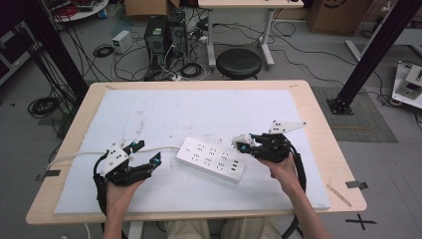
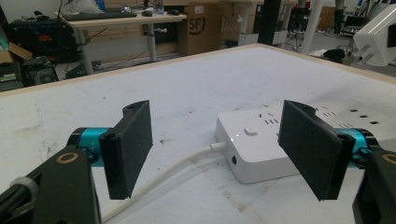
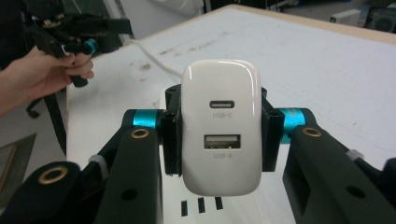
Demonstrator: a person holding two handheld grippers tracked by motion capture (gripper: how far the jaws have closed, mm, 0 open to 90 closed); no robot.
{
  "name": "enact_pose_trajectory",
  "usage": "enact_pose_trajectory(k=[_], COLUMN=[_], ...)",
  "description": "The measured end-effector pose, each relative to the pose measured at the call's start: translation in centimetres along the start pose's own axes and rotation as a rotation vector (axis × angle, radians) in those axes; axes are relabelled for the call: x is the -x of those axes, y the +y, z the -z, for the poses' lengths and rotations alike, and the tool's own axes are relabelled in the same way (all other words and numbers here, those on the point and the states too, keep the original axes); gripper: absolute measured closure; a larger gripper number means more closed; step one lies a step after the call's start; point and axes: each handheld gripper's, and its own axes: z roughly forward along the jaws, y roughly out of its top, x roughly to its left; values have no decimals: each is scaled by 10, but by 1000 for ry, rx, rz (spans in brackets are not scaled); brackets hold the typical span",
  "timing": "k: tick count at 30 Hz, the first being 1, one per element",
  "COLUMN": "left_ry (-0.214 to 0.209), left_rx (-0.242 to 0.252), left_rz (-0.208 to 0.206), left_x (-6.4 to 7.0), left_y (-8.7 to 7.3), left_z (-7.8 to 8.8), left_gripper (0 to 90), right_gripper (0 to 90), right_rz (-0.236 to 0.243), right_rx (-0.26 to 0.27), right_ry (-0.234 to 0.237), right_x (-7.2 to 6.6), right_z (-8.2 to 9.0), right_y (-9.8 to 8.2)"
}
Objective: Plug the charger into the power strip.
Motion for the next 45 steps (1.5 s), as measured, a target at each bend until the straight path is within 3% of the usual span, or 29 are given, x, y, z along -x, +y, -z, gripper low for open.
enact_pose_trajectory(k=[6, 7, 9, 11, 13, 15, 18, 20, 27, 28, 33, 45], left_ry=[-5, -6, -8, -13, -10, -8, -3, -1, 10, 10, 13, 20], left_rx=[-7, -6, -8, -17, -21, -21, -16, -18, -22, -21, -22, -28], left_rz=[-5, -9, -8, -18, -19, -18, -15, -18, -13, -11, -11, -6], left_x=[2, 2, 2, 3, 3, 2, 2, 1, -1, -1, -1, -2], left_y=[-1, -1, -1, -2, -2, -3, -3, -3, -7, -7, -8, -12], left_z=[0, -1, -1, -1, 0, 1, 3, 5, 11, 11, 12, 16], left_gripper=[261, 261, 261, 261, 261, 261, 261, 261, 261, 261, 261, 261], right_gripper=[630, 630, 630, 631, 631, 631, 631, 631, 632, 631, 631, 631], right_rz=[6, 28, 40, 57, 65, 94, 101, 124, 150, 163, 201, 210], right_rx=[-63, -118, -139, -222, -244, -313, -326, -415, -476, -518, -589, -646], right_ry=[10, 3, -2, -2, -1, -4, 1, -2, 8, 8, -9, -12], right_x=[3, 3, 3, 3, 3, 2, 2, -1, -3, -4, -9, -10], right_z=[-8, -14, -17, -26, -30, -38, -40, -50, -55, -59, -69, -75], right_y=[11, 17, 19, 26, 28, 33, 34, 38, 42, 44, 45, 45])
